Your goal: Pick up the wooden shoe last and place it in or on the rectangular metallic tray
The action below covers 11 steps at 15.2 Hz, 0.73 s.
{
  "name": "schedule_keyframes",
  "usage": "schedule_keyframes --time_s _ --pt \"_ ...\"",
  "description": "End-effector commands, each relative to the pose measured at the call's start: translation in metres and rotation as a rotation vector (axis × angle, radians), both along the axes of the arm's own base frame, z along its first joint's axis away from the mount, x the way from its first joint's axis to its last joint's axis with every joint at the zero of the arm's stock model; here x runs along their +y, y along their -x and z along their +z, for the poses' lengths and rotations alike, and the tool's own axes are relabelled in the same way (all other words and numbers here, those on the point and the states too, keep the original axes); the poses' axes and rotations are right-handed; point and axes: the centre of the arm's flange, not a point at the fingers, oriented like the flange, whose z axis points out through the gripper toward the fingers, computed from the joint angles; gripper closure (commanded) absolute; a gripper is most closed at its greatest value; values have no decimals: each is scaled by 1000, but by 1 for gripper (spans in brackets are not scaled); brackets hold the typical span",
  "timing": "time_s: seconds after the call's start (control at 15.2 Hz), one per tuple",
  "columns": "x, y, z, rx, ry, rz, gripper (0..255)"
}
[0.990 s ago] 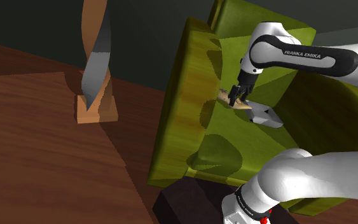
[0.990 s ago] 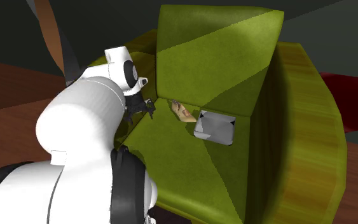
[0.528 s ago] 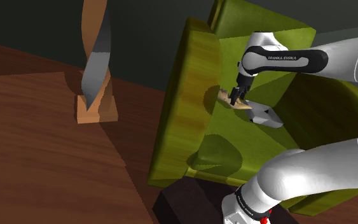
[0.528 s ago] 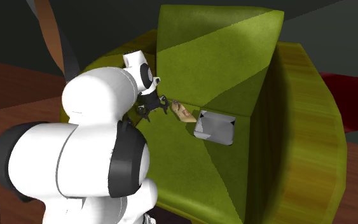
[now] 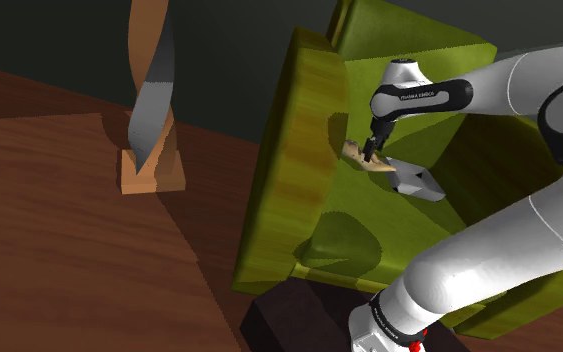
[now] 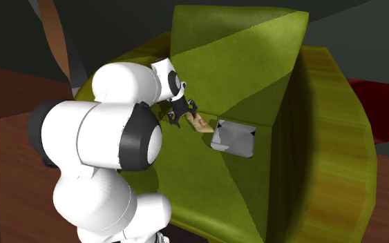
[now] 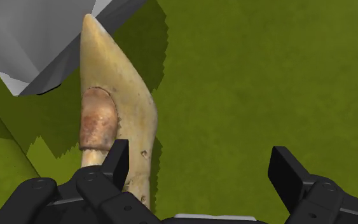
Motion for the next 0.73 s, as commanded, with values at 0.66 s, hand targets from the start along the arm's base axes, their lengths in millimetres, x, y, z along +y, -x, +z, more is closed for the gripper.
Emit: schedule_keyframes --time_s 0.66 --pt "-72 -32 -47 10 64 81 0"
